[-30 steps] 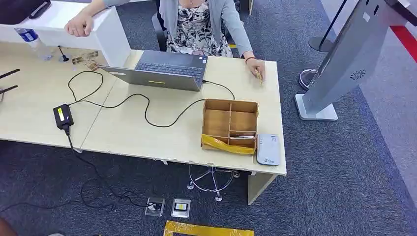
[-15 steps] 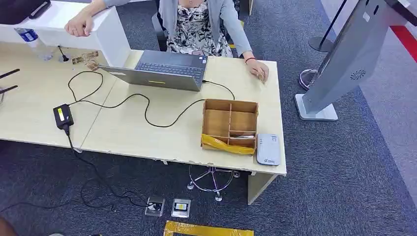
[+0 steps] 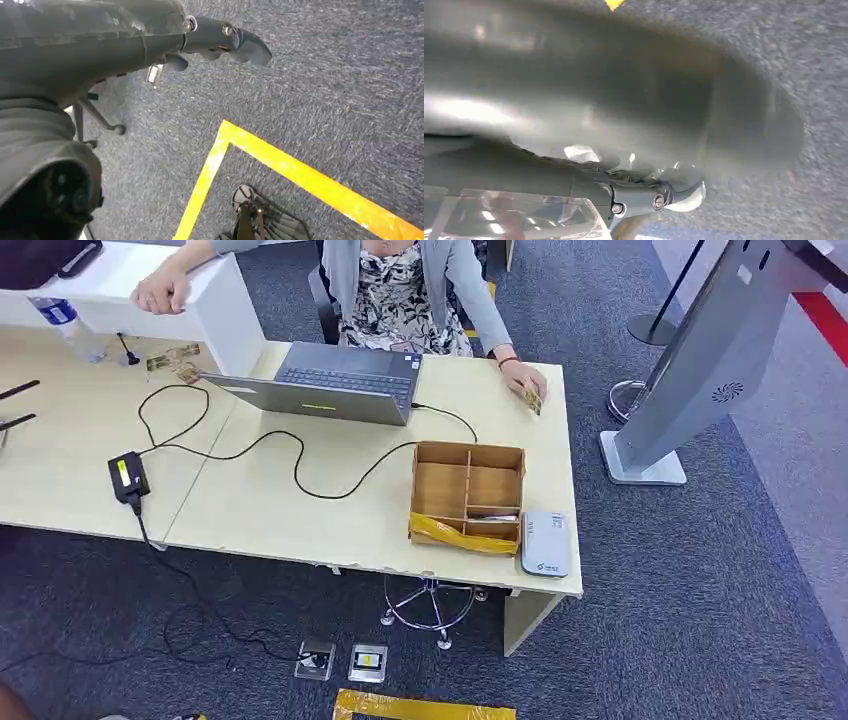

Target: Pass the card to the sensor for recognition and then transmit it.

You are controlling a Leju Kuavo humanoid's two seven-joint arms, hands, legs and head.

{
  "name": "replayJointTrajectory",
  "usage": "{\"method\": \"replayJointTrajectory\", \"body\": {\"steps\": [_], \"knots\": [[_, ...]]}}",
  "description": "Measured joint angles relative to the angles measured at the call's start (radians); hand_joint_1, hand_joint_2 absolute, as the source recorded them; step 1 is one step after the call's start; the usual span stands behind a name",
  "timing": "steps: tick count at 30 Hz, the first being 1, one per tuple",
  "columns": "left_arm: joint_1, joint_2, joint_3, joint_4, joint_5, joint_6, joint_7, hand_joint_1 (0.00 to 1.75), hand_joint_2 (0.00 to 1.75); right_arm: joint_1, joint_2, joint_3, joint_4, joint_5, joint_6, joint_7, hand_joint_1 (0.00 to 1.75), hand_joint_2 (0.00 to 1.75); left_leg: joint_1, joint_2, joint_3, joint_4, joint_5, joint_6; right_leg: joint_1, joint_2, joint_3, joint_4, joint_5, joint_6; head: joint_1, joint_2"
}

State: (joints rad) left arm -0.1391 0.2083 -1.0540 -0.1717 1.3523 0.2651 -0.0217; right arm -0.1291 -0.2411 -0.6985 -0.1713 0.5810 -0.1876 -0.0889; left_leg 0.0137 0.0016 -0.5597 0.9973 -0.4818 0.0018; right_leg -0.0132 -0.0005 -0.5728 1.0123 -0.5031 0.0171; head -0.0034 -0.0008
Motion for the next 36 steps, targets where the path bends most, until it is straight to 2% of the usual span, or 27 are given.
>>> {"method": "replayJointTrajectory", "body": {"steps": [3,7,12,15,18,22,25,30,33,36], "knots": [[0.0,0.007,-0.006,0.0,-0.004,-0.018,-0.003,0.0,0.0,-0.009,-0.046,-0.007,0.0,-0.012,0.049,-0.081,0.0,1.75,-0.001,0.0,-0.001,0.0,0.0,0.0,-0.001,0.0,0.0,0.0,0.0,0.0,-0.001,0.0],[-0.001,0.017,-0.008,0.0,-0.008,-0.037,-0.011,0.0,0.0,-0.097,-0.136,-0.017,-0.008,0.017,0.121,-0.127,0.0,1.75,-0.002,0.002,0.0,0.0,0.0,0.0,-0.002,0.002,0.0,0.0,0.002,0.002,0.0,0.0],[-0.001,0.024,-0.01,0.0,-0.017,-0.064,-0.015,0.0,0.0,-0.271,-0.221,-0.013,-0.022,0.077,0.175,-0.164,0.0,1.75,-0.003,0.001,0.0,0.0,0.003,0.002,-0.003,0.001,0.0,0.0,0.004,0.002,-0.001,0.0],[-0.003,0.027,-0.015,0.002,-0.019,-0.068,-0.018,0.0,0.0,-0.381,-0.248,0.011,-0.032,0.1,0.184,-0.174,0.0,1.75,-0.003,0.001,0.002,0.0,0.003,0.003,-0.003,0.001,0.0,0.0,0.004,0.002,0.0,0.0],[-0.003,0.026,-0.017,0.002,-0.019,-0.071,-0.018,0.0,0.0,-0.434,-0.263,0.029,-0.036,0.103,0.184,-0.176,0.0,1.75,-0.001,-0.004,0.001,0.001,0.004,0.003,-0.002,-0.004,0.001,0.0,0.004,0.001,0.0,0.0],[0.0,0.027,-0.024,0.003,-0.02,-0.077,-0.02,0.0,0.0,-0.462,-0.267,0.047,-0.042,0.105,0.211,-0.228,0.0,1.75,-0.002,-0.005,-0.004,0.0,0.004,0.002,-0.002,-0.005,0.001,0.002,0.004,0.001,0.0,0.0],[-0.004,0.026,-0.032,0.003,-0.021,-0.082,-0.021,0.0,0.0,-0.548,-0.249,0.09,-0.049,0.151,0.25,-0.26,0.0,1.75,-0.002,0.0,-0.005,0.0,0.004,0.002,-0.002,0.0,0.0,0.003,0.004,0.001,-0.001,0.0],[-0.012,0.024,-0.037,0.003,-0.031,-0.099,-0.029,0.0,0.0,-0.703,-0.16,0.194,-0.063,0.196,0.258,-0.299,0.0,1.75,-0.001,-0.002,0.0,0.0,0.007,0.0,-0.002,-0.002,0.0,0.003,0.005,0.0,0.0,0.0],[-0.012,0.023,-0.043,0.003,-0.034,-0.103,-0.035,0.0,0.0,-0.742,-0.115,0.261,-0.069,0.177,0.253,-0.322,0.0,1.75,-0.001,-0.01,-0.003,0.0,0.008,0.0,-0.001,-0.011,0.0,0.003,0.004,0.0,0.0,0.0],[-0.01,0.024,-0.053,0.003,-0.04,-0.109,-0.038,0.0,0.0,-0.763,-0.071,0.322,-0.08,0.169,0.238,-0.365,0.0,1.75,0.0,-0.011,-0.004,0.0,0.008,0.0,0.0,-0.01,0.0,0.004,0.004,0.0,0.0,0.0]]}}
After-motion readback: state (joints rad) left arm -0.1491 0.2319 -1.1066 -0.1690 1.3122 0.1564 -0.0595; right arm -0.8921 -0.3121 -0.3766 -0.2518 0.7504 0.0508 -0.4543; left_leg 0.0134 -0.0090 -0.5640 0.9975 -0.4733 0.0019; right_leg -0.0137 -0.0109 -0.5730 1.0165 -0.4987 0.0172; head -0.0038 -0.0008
